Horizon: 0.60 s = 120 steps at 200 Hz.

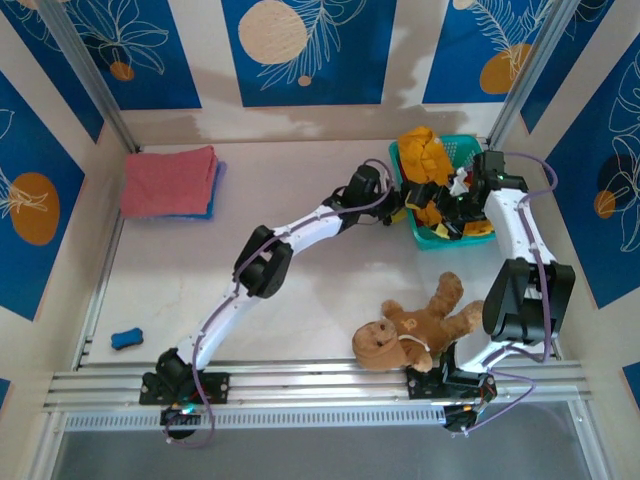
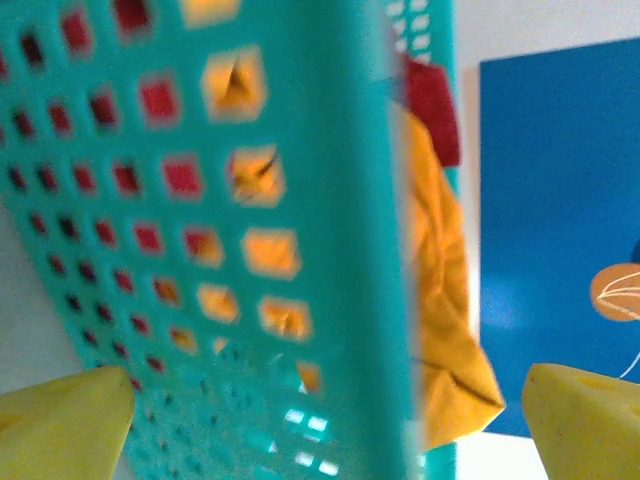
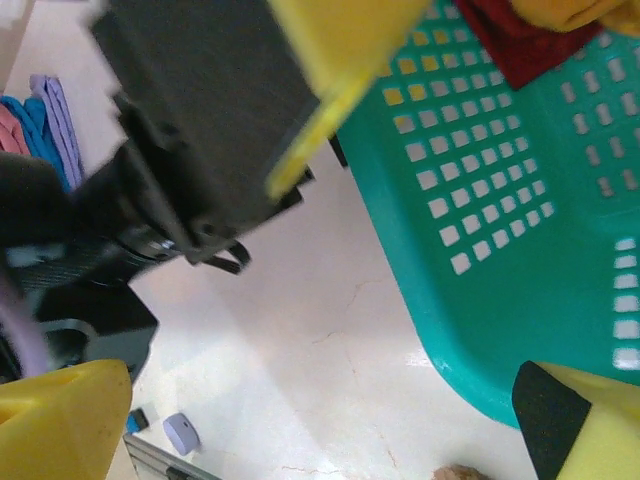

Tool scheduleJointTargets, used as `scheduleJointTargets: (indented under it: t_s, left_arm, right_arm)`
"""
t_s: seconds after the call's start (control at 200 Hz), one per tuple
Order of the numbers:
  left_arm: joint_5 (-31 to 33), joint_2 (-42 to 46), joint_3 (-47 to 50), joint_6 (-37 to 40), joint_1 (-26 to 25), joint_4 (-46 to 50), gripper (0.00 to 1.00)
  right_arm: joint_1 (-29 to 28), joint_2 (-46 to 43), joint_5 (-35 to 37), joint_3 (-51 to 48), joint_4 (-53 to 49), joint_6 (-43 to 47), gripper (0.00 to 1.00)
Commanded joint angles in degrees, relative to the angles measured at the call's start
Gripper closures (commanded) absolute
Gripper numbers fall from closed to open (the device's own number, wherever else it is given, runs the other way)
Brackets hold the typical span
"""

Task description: Fold and stack the t-shirts

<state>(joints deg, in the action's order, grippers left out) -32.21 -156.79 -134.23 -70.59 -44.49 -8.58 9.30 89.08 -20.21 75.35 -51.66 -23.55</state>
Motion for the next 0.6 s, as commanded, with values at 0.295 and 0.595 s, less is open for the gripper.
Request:
scheduleJointTargets:
  t_s: [0.295,0.595]
  left_arm:
    - [7.1,21.1,7.6,22.3,3.5,19.1,0.01]
    - [14.5,33.6,26.5,31.3,5.6,26.4,0.01]
  right_arm:
    - [3.9,1.7,13.5,5.1,-3.0,3.2,0.14]
    - [2.9,13.4,19.3,16.1,0.8,5.5,0.29]
